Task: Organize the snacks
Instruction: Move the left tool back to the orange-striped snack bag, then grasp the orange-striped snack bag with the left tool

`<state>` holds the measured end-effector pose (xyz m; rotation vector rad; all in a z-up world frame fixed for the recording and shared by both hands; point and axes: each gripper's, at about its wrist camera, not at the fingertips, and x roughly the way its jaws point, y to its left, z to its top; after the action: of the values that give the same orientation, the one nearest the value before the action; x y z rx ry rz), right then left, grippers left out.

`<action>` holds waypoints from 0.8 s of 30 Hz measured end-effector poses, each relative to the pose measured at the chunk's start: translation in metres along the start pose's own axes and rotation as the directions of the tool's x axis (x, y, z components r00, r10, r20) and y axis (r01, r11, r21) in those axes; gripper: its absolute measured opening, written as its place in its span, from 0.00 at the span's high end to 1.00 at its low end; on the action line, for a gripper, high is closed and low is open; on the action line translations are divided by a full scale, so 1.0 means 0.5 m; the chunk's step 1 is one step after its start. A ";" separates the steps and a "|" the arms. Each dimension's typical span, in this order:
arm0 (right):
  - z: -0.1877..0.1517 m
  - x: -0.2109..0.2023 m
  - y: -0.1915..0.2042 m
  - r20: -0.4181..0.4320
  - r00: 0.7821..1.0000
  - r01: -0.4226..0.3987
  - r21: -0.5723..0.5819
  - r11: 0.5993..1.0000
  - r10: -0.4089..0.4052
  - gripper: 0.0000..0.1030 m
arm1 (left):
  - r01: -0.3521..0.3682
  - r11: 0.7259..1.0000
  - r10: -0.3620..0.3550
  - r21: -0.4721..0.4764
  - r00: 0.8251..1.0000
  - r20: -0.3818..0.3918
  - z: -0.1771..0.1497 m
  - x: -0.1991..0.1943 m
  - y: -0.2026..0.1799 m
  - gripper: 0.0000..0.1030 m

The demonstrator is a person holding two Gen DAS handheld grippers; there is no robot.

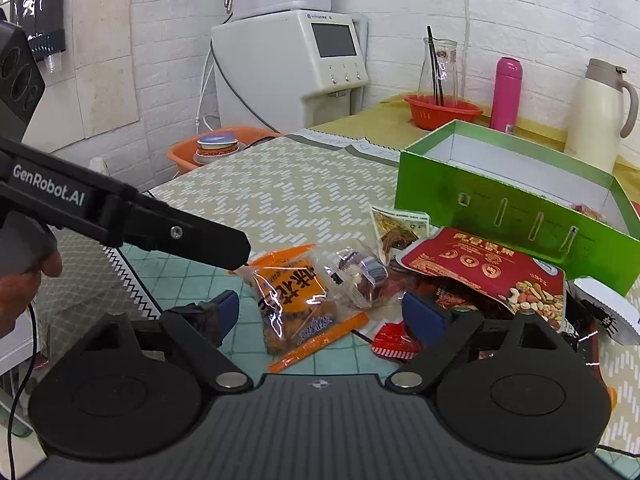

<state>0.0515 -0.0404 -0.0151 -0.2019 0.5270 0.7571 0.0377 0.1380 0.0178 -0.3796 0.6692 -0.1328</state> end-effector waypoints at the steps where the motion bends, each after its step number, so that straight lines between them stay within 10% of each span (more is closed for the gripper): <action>1: 0.003 -0.001 0.002 0.005 1.000 -0.010 -0.003 1.000 0.010 0.00 | 0.004 1.000 -0.004 -0.001 1.000 0.008 0.003 -0.002 0.003 0.15; 13: -0.018 0.047 0.005 -0.065 0.997 -0.029 0.048 0.998 0.032 0.00 | 0.056 0.994 -0.050 0.089 0.997 -0.063 0.003 0.067 -0.017 0.18; 19: -0.030 0.040 -0.009 -0.065 0.997 -0.026 0.068 0.997 0.030 0.32 | 0.092 0.991 -0.078 0.101 0.988 -0.131 0.004 0.098 -0.015 0.62; 24: -0.035 0.033 -0.005 -0.062 0.997 -0.042 0.055 0.998 0.045 0.32 | 0.097 0.990 -0.083 0.101 0.988 -0.131 0.000 0.095 -0.015 0.62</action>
<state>0.0567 -0.0388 -0.0385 -0.1654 0.6128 0.7799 0.0749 0.1196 -0.0068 -0.3003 0.7673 -0.2797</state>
